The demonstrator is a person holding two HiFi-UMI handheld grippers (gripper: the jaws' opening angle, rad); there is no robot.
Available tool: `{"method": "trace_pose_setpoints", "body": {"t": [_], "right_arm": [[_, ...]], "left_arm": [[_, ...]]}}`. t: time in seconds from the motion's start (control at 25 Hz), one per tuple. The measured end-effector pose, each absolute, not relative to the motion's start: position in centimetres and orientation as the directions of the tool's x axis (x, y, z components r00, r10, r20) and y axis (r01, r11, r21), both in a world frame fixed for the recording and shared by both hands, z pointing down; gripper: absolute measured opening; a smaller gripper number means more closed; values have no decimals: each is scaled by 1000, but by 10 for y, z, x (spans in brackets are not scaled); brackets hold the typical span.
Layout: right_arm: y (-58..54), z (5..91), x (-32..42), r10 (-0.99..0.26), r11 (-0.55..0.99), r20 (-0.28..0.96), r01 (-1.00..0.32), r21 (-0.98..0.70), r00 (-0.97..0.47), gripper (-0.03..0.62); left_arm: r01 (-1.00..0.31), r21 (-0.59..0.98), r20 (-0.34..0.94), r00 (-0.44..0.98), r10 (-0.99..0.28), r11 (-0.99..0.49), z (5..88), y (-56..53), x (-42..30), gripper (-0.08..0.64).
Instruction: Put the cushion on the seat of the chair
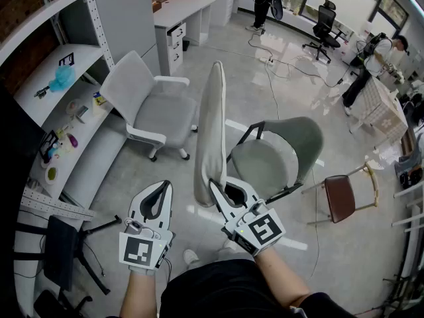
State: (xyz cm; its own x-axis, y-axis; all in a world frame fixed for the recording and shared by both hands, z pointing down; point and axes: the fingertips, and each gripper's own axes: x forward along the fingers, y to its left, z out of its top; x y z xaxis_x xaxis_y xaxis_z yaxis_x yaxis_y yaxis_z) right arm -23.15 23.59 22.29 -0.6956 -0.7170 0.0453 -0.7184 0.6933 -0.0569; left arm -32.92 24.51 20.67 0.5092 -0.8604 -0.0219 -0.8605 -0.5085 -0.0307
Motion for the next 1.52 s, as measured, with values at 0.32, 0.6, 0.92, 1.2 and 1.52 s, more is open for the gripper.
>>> {"method": "trace_pose_setpoints", "body": {"t": [0.32,0.6,0.92,1.2,1.52], "right_arm": [[234,226,-220,-718,693,42,-719,-51,-695,37],[234,227,-165,-726,681,39,-726,-100,-686,38],[225,236,-94,-743,661,39,-742,-115,-668,38],[211,246,-26,-781,612,33,-776,-154,-623,38],[193,247,12,-806,581,11,-795,-176,-592,38]], "left_arm": [[-852,-59,-30,522,-852,-520,210,237,-315,12],[-838,-65,-1,543,-839,-542,214,237,-257,12],[-829,-68,20,555,-832,-555,221,225,-188,12],[-821,-62,43,566,-824,-567,225,212,-130,12],[-810,-73,44,580,-814,-581,225,187,-101,12]]}}
